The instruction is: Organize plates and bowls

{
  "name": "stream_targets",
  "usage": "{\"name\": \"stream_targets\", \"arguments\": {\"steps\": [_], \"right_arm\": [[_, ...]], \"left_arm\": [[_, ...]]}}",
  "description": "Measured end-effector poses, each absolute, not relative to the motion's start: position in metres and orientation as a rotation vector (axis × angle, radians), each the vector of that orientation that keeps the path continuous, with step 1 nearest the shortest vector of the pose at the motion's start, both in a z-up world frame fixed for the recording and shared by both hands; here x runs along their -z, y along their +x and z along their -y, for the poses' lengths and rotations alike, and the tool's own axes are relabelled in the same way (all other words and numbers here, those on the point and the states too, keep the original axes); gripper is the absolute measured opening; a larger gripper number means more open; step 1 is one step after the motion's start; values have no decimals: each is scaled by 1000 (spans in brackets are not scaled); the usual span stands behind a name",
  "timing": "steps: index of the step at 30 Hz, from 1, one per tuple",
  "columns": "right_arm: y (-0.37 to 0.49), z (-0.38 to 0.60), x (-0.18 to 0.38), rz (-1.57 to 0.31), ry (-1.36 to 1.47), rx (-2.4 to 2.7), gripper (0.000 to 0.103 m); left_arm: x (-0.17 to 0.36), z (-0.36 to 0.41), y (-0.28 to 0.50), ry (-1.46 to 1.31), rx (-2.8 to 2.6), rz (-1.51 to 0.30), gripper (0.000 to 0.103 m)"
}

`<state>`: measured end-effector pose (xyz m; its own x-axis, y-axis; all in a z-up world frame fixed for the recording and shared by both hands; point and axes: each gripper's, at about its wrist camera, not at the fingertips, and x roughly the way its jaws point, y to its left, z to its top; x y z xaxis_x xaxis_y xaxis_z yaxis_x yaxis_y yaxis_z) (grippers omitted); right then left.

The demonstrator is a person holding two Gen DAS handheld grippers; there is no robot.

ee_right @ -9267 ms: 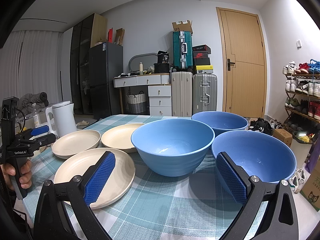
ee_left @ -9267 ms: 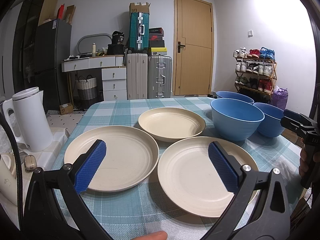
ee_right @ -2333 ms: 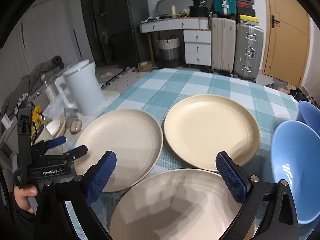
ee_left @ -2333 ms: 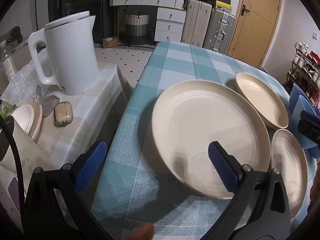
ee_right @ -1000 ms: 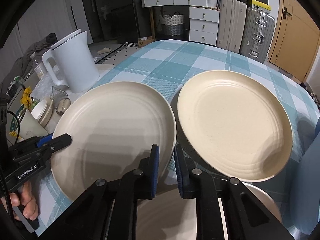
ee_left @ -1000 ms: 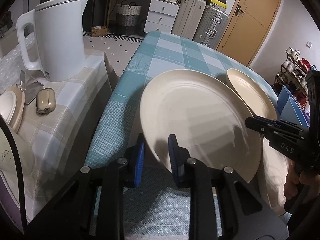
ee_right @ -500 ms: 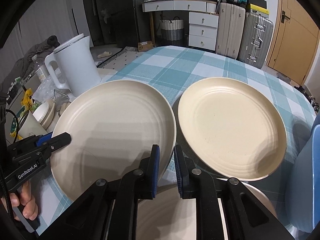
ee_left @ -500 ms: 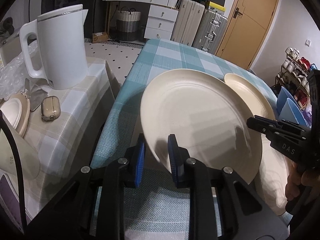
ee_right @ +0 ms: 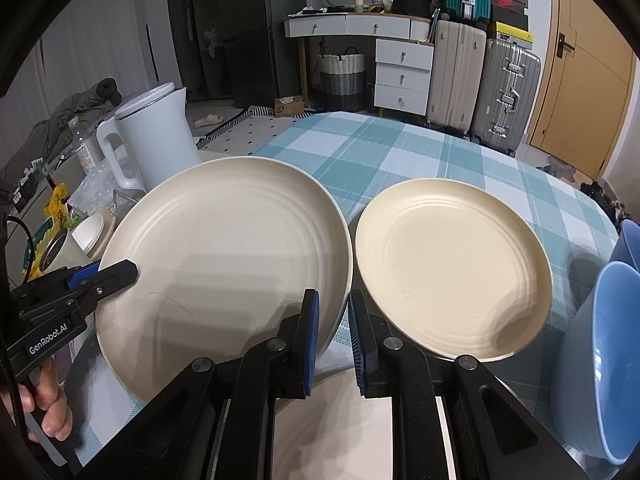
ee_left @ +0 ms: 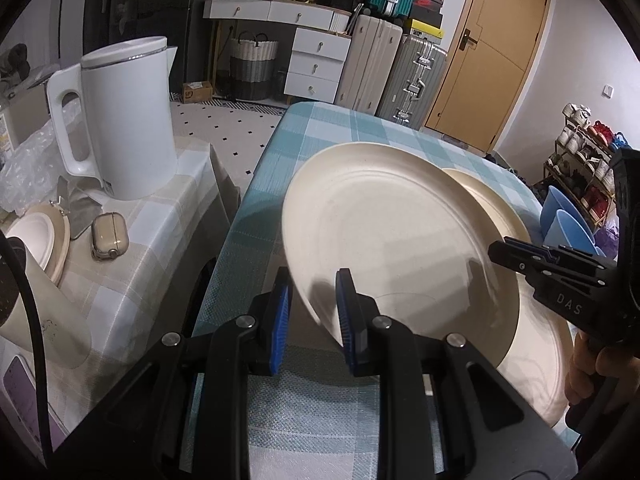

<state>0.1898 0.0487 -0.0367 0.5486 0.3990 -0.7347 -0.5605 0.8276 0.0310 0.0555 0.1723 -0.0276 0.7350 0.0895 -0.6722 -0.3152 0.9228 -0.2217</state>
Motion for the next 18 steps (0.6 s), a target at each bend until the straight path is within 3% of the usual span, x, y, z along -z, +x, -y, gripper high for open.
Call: {"name": "stream_targets", "arguments": {"steps": [18], "right_arm": [[162,-7,8,-755,-174,-527,15]], "left_arm": [[-7,-133,44,-293,-161,-676,19]]}}
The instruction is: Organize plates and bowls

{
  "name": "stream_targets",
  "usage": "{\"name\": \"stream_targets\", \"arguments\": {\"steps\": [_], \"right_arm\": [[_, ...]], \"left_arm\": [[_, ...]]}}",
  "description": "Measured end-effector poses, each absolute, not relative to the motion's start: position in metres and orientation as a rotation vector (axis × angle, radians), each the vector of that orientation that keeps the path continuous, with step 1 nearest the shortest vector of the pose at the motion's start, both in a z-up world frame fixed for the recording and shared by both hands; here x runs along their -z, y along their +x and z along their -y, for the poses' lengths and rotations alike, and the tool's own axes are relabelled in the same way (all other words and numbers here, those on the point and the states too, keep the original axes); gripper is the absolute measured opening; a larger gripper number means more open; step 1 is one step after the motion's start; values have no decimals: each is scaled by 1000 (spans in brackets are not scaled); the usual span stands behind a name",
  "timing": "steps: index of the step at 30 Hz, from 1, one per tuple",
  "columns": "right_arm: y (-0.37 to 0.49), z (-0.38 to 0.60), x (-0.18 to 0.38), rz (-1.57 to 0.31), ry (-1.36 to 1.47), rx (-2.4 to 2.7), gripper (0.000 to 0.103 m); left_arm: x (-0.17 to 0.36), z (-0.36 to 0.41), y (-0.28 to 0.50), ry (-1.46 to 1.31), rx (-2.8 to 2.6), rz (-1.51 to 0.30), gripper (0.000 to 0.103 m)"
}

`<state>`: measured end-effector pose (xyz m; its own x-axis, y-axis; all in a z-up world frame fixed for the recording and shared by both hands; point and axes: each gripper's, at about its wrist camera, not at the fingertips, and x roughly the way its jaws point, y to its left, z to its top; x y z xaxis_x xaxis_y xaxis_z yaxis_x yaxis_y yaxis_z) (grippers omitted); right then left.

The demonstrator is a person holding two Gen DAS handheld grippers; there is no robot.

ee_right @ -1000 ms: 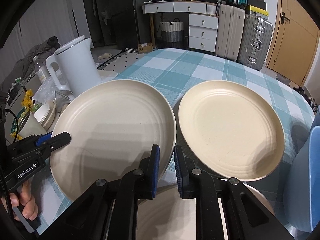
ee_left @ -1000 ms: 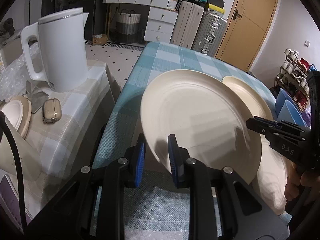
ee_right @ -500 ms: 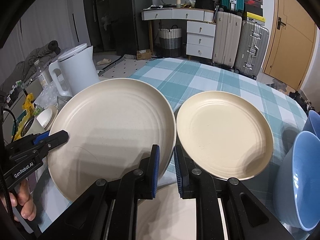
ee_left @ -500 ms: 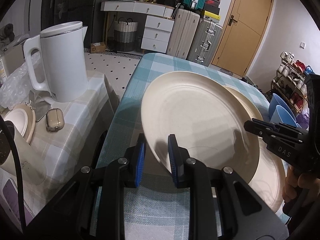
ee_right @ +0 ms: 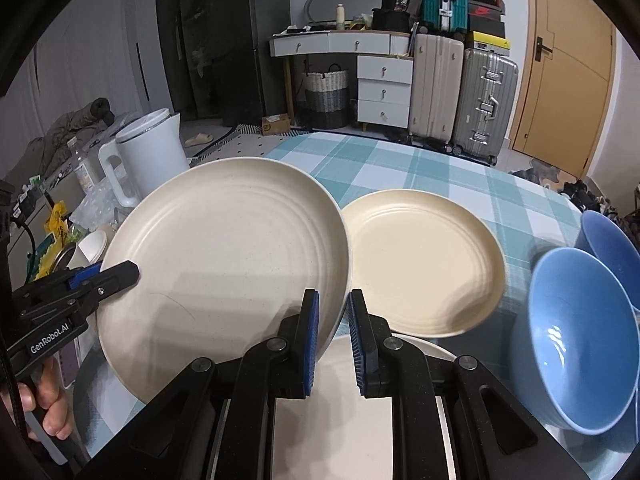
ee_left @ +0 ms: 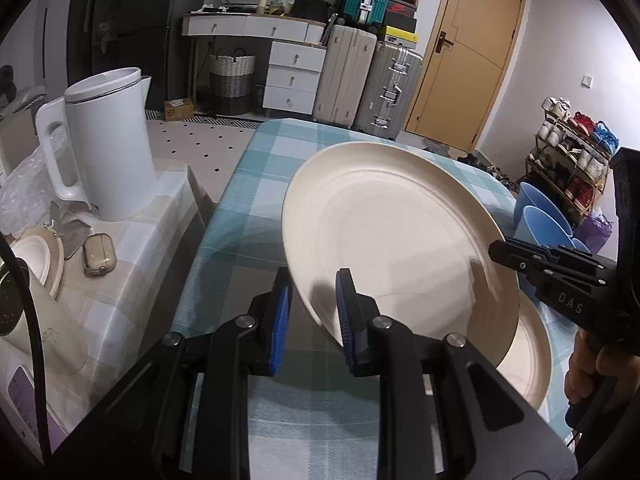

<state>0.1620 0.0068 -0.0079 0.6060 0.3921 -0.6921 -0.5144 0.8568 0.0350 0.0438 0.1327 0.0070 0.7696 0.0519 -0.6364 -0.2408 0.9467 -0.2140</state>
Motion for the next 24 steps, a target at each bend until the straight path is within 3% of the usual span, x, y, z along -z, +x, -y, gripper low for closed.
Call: {"name": "stream_targets", "arguments": {"steps": [24], "right_arm": [[117,77,-5,-718,-86,-428,15]], "left_arm": [[-18,-55,44,-226,-41,-709,19]]}}
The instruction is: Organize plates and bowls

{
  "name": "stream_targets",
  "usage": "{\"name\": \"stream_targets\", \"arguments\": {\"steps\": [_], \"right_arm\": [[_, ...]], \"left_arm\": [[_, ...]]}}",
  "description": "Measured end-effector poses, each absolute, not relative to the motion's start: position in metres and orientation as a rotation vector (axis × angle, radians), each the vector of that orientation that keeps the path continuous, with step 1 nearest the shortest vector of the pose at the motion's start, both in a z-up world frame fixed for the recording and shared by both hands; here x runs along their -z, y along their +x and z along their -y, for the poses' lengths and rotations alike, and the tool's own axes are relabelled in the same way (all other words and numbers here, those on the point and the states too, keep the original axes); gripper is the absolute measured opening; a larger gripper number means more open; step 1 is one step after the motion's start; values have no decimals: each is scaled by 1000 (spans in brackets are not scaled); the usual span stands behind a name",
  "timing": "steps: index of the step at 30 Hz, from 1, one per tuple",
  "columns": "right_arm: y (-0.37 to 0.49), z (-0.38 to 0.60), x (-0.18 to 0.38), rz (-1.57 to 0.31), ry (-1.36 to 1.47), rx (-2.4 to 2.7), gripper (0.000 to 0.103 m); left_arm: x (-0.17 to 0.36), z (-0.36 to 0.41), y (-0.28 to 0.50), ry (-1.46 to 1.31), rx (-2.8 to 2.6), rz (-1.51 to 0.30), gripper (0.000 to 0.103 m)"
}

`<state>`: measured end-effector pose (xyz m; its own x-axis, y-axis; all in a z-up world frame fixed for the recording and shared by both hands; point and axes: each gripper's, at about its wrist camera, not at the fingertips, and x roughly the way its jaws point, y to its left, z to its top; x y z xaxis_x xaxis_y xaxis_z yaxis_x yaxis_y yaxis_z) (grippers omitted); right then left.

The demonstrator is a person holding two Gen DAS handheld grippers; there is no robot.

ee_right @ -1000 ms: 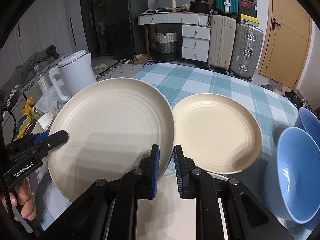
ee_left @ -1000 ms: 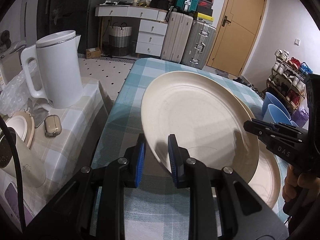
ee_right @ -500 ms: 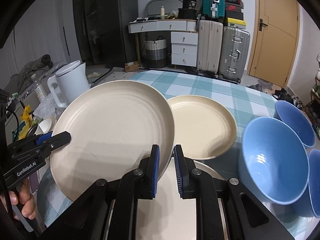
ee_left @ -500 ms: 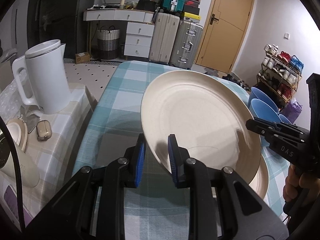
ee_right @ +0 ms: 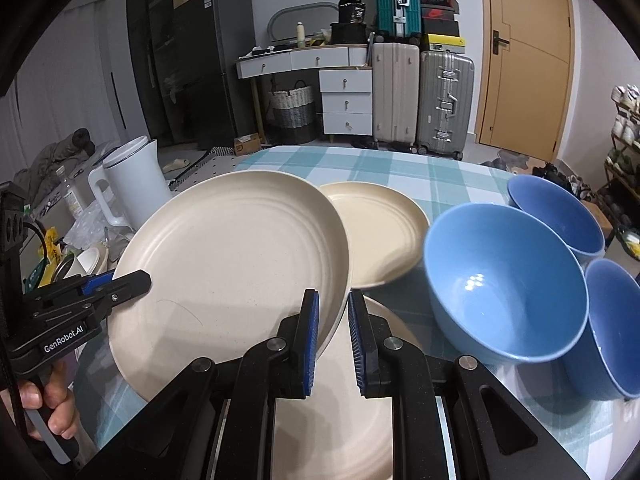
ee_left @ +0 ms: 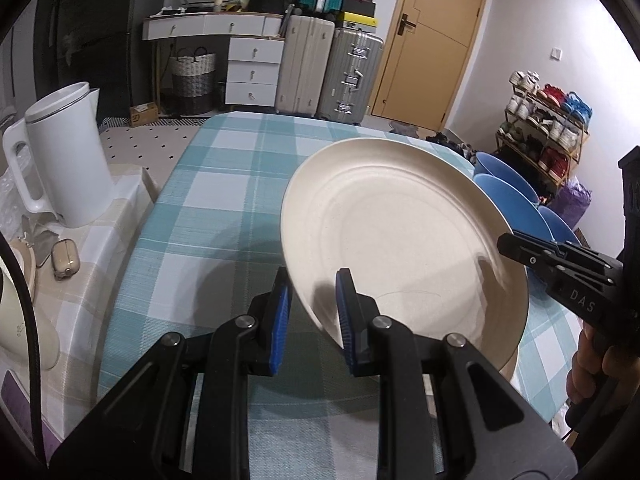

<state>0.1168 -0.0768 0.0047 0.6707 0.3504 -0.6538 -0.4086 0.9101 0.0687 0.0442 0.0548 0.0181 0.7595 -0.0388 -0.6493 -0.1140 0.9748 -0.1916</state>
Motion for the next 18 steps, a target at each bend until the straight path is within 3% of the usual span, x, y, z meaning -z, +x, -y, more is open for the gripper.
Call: {"name": "stream_targets", "arguments": {"steps": [18], "right_arm": [[99,119,2,-735,-15,-378,16]], "left_arm": [[-11,-20,45,-148,31,-757,19]]}}
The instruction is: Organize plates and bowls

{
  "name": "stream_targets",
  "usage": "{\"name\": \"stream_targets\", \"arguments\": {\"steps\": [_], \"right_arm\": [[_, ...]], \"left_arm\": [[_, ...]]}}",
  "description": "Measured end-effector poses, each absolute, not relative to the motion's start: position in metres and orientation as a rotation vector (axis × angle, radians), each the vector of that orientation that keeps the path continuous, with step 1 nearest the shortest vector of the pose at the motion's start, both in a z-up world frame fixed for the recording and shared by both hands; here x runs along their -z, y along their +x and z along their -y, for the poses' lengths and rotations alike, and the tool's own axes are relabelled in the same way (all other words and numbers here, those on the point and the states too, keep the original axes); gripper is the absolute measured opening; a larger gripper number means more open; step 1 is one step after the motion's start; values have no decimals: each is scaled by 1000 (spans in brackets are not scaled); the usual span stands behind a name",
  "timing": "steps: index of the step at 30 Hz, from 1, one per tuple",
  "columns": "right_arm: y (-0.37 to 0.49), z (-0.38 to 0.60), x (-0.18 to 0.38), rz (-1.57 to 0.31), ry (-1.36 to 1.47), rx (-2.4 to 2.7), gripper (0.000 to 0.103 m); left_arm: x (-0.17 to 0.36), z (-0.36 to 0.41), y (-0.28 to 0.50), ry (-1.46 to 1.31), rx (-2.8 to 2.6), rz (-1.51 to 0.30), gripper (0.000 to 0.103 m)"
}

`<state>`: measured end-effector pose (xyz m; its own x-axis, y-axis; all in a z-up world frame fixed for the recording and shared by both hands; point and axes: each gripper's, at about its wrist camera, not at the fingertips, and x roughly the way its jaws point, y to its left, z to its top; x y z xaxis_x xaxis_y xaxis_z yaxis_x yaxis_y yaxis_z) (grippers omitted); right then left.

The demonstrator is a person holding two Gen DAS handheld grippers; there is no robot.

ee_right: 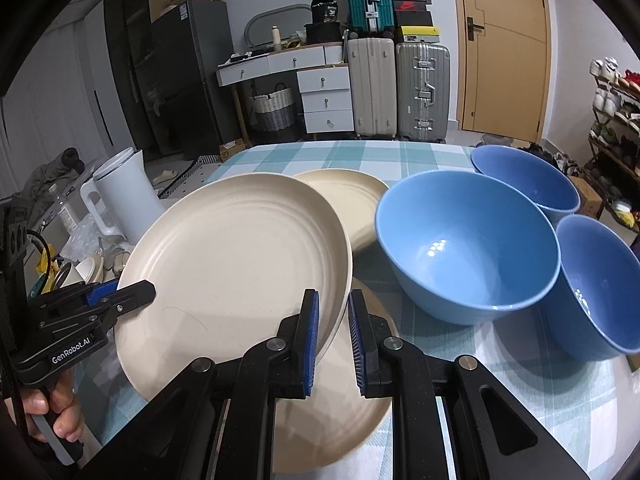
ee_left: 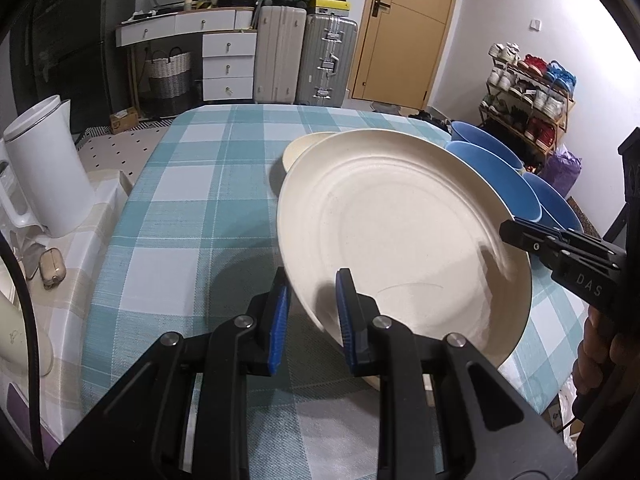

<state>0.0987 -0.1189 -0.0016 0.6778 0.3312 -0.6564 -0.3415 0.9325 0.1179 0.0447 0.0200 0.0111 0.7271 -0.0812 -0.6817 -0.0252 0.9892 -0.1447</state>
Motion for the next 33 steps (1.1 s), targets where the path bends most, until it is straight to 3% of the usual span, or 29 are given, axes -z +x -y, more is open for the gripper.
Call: {"name": "stream_targets", "arguments": {"steps": [33], "right_arm": [[74,142,17,-766,31,-324,16]], "left_arm": [[3,6,46,-42,78,-819,19]]}}
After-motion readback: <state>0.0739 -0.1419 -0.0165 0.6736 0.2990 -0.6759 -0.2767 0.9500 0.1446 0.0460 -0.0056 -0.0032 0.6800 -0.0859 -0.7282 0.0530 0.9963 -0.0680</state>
